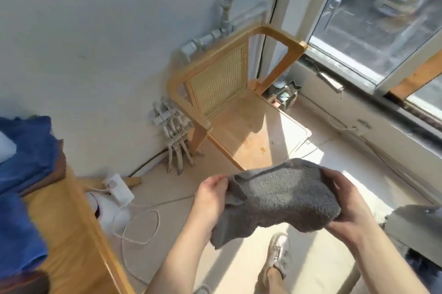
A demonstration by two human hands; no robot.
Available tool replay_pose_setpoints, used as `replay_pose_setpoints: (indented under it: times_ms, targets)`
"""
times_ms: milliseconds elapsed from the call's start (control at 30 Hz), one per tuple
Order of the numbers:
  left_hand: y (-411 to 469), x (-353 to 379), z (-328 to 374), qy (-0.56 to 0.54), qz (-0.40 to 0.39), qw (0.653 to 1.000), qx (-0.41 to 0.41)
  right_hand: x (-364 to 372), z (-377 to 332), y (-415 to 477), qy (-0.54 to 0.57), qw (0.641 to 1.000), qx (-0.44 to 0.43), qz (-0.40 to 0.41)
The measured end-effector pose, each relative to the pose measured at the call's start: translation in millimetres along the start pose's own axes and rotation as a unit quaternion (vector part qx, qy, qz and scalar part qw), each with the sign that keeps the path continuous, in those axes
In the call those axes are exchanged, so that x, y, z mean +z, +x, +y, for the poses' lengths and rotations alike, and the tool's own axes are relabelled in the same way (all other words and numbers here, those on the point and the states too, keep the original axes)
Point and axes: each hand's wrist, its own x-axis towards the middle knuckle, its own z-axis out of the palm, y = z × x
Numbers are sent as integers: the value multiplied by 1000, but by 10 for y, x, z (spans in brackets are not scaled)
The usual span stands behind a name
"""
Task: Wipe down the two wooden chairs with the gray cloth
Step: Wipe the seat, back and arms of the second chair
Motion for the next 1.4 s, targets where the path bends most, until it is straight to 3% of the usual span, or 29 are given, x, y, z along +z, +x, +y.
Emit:
replay_pose_setpoints:
  times_ms: [100,167,300,433,533,633,767,867,933,1000,1067,1167,1233,1300,1400]
  targets:
    - [208,259,184,-102,55,992,-45,100,-536,350,-63,992,40,-101]
    - [301,388,297,-188,74,978,-58,193,-781,526,-167,964,55,-200]
    - [430,561,657,-326,-8,944,-46,544,-1002,800,-297,893,98,-322]
    - [651,629,943,-334,-100,937,26,996,-936,1019,-362,840,69,-398]
    - [966,642,1078,-290,-33,955,55,1262,-959,1197,-429,811,-16,-397]
    - [1240,685,1242,-296,102,950,15,1356,-1158,1415,-429,841,-54,-324]
    - [1452,740,1352,-413,190,890,-26,1327,-1638,1829,-331,907,34,-259]
    - [1594,843,1296,-454,178,873,12,1391,-2066,2165,-295,913,90,-266]
    - [1690,1055,1181,-426,150,891,35,1429,-2313,2421,-320,900,123,-270]
    - [1778,1357,1049,-340,137,931,-9,1383,-2505,2683,-388,880,127,-242]
    - [1857,1644,1003,-283,181,941,-49,1333,-2651,2956,-409,868,132,-249]
    - [2023,1896,990,-325,272,902,-84,1245,-2723,3282,-435,847,124,-279]
    - [2150,1933,847,-346,292,888,-82,1150,-2685,3479,-473,804,122,-339]
    - [2336,1871,622,-352,285,888,-79,1058,-2569,3617,-501,775,115,-368]
    - [2592,1883,273,-449,249,857,-42,970,-2266,3905,-523,740,110,-409]
